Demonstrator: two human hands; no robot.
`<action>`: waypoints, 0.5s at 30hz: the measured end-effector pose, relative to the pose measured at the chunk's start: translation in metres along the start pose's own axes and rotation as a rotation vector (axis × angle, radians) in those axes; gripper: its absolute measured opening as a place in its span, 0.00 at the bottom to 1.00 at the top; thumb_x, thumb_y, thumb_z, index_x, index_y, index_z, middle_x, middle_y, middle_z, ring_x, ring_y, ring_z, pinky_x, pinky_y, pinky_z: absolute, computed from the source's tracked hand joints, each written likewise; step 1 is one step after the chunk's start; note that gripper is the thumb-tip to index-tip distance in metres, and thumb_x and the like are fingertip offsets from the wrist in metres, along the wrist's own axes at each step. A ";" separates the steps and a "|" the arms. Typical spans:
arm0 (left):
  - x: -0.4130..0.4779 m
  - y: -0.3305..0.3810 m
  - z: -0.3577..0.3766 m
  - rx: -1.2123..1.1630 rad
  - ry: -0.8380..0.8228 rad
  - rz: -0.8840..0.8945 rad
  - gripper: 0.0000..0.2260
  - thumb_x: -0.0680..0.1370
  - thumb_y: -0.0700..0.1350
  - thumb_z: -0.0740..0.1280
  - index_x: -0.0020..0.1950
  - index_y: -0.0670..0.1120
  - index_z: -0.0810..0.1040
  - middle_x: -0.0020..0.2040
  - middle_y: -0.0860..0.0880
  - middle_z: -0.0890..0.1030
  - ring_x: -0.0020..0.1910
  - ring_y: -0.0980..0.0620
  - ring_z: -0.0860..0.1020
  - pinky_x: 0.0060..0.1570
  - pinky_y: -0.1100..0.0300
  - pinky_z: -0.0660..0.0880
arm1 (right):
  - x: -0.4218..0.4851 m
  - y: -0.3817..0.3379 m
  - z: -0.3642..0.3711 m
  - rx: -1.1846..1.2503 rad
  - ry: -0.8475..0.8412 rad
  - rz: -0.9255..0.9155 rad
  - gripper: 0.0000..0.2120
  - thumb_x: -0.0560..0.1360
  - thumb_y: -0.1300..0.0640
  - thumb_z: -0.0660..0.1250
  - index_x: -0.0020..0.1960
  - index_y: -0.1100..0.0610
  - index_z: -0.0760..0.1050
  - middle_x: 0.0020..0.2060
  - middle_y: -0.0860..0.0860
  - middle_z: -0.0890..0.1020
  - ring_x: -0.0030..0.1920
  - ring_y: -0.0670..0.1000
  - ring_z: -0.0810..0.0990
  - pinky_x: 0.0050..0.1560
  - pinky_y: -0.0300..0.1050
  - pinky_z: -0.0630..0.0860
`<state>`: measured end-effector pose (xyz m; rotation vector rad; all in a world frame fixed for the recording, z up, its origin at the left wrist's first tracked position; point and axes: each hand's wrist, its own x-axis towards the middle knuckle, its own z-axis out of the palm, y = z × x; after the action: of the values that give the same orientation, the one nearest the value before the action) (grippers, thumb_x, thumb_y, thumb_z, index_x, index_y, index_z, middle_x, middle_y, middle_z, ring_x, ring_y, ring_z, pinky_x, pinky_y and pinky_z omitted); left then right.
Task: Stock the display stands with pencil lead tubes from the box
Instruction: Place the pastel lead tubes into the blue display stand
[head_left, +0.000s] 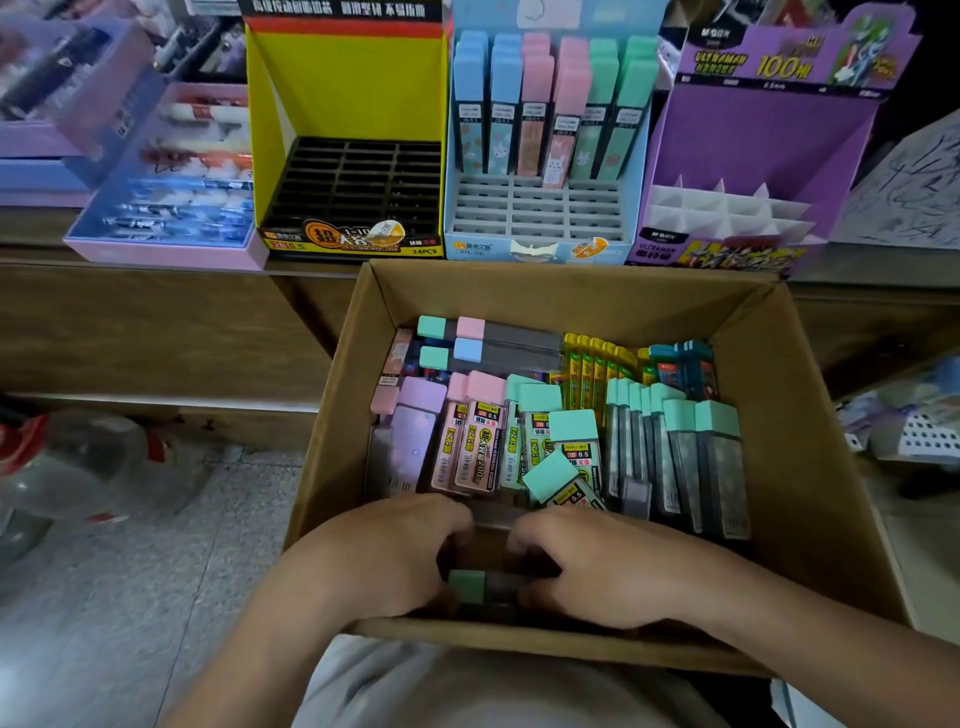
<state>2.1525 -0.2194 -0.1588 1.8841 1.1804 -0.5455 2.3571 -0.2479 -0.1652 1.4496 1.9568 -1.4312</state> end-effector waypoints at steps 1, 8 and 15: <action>0.000 0.000 0.000 0.002 0.000 0.001 0.10 0.74 0.50 0.74 0.49 0.60 0.73 0.51 0.58 0.77 0.50 0.58 0.76 0.46 0.61 0.75 | 0.000 0.000 -0.001 0.000 -0.018 0.002 0.08 0.79 0.50 0.68 0.58 0.46 0.76 0.49 0.46 0.79 0.48 0.50 0.80 0.46 0.51 0.79; -0.001 0.004 -0.002 0.016 -0.061 -0.009 0.10 0.75 0.55 0.71 0.55 0.57 0.77 0.48 0.58 0.76 0.48 0.60 0.76 0.41 0.63 0.72 | -0.005 -0.002 -0.004 0.009 -0.099 0.024 0.10 0.80 0.46 0.65 0.58 0.49 0.77 0.49 0.53 0.83 0.48 0.58 0.84 0.51 0.64 0.82; -0.006 0.005 -0.004 -0.026 -0.040 -0.001 0.11 0.75 0.61 0.68 0.53 0.60 0.72 0.49 0.60 0.75 0.49 0.61 0.75 0.49 0.59 0.73 | -0.007 0.003 -0.005 0.107 -0.055 0.031 0.09 0.76 0.47 0.72 0.52 0.43 0.74 0.49 0.50 0.81 0.46 0.55 0.84 0.46 0.61 0.84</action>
<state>2.1537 -0.2203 -0.1503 1.8430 1.1576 -0.5634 2.3639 -0.2478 -0.1597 1.4629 1.8424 -1.5662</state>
